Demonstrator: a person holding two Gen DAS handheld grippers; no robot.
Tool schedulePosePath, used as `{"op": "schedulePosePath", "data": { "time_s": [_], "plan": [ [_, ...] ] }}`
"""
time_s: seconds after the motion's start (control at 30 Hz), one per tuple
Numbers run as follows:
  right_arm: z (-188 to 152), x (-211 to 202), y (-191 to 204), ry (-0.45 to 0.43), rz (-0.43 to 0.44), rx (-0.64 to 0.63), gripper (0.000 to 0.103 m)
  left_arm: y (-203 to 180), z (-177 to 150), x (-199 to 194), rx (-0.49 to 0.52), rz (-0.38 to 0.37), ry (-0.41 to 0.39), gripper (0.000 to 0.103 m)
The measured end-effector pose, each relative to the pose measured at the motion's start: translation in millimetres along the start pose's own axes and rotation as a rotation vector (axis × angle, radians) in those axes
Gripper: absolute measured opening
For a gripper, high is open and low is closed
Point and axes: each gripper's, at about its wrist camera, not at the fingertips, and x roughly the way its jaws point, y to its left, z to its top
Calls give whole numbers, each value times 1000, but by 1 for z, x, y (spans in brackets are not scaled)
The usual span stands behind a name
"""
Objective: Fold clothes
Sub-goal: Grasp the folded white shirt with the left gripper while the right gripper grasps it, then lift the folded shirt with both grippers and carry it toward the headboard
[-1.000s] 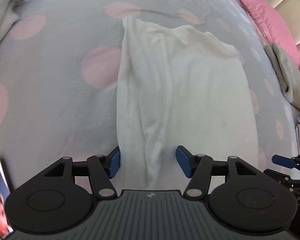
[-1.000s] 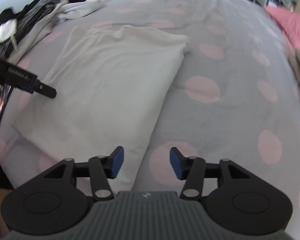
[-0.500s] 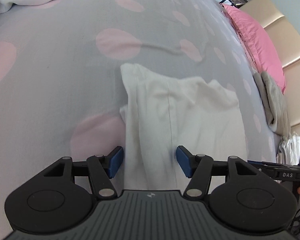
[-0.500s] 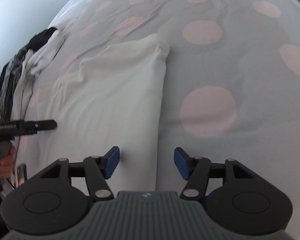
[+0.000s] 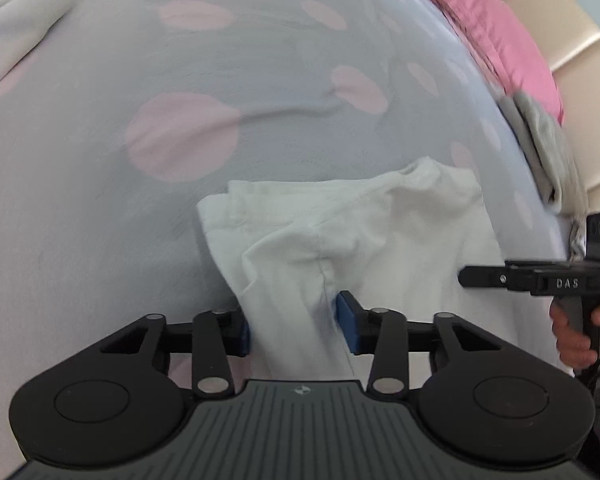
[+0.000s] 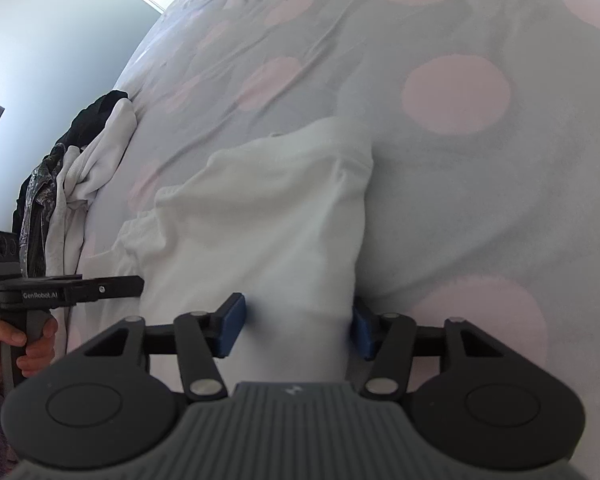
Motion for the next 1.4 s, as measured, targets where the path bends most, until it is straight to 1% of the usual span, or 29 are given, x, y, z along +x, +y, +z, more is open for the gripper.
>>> {"op": "schedulePosePath", "data": {
  "time_s": [0.07,0.13,0.17,0.2,0.27,0.4,0.53,0.63,0.8,0.97,1.13,1.27,1.4],
  "plan": [
    [1,2,2,-15,-12,-9,37,-8,3,2,37,6,11,16],
    [0,1,-1,-29,-5,0,27,-20,2,4,87,34,7,13],
    [-1,1,-2,-36,-2,5,24,-24,1,3,109,48,3,13],
    [-2,-1,-2,-43,-1,-1,23,-27,0,2,116,52,-6,12],
    [-4,-6,3,-60,-8,-27,17,-29,-4,-5,110,45,-30,12],
    [-10,-24,20,-108,-21,-94,14,-38,-10,-26,112,38,-81,11],
    [-19,-56,37,-164,-5,-139,14,-63,-19,-55,152,35,-140,11],
    [-33,-88,53,-210,-5,-185,13,-84,-29,-80,186,35,-188,11],
    [-69,-148,73,-302,-19,-247,13,-129,-52,-116,256,27,-278,11],
    [-109,-210,79,-403,-42,-267,13,-182,-69,-138,352,10,-326,11],
    [-141,-276,76,-513,-84,-263,13,-242,-74,-149,441,-37,-380,11],
    [-161,-328,71,-598,-138,-267,13,-293,-71,-153,514,-85,-419,11],
    [-178,-380,55,-676,-209,-253,13,-352,-62,-145,593,-145,-436,11]
  ]
}}
